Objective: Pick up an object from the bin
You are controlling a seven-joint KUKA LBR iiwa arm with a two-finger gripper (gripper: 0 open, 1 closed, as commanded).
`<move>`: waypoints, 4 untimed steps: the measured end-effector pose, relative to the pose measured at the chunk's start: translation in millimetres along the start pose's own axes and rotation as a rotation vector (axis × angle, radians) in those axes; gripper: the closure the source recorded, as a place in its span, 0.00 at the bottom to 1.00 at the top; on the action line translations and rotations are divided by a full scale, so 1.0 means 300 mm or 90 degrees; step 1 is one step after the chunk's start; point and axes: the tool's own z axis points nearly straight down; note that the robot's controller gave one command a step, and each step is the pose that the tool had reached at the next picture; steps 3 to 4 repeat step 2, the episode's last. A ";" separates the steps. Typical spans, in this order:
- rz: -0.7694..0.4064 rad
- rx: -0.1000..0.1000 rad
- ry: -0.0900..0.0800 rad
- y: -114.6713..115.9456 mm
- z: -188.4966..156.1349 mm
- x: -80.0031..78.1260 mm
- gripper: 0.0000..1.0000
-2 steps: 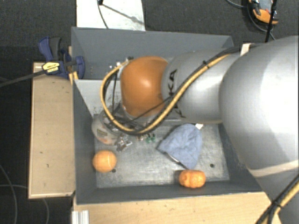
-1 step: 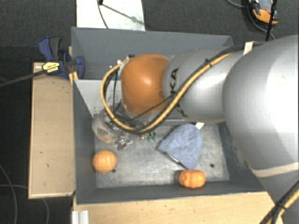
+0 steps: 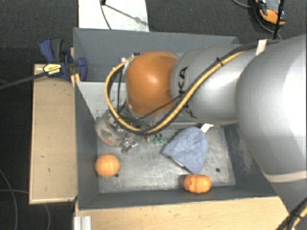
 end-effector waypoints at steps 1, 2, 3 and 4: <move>0.000 0.000 -0.003 0.000 -0.055 -0.005 1.00; 0.001 0.000 -0.006 0.000 -0.085 -0.007 1.00; 0.001 0.000 -0.006 0.000 -0.085 -0.007 1.00; 0.001 0.000 -0.006 0.000 -0.085 -0.007 1.00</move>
Offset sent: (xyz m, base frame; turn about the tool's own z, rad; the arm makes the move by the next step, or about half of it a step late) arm -0.0003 0.0002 0.0344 0.0000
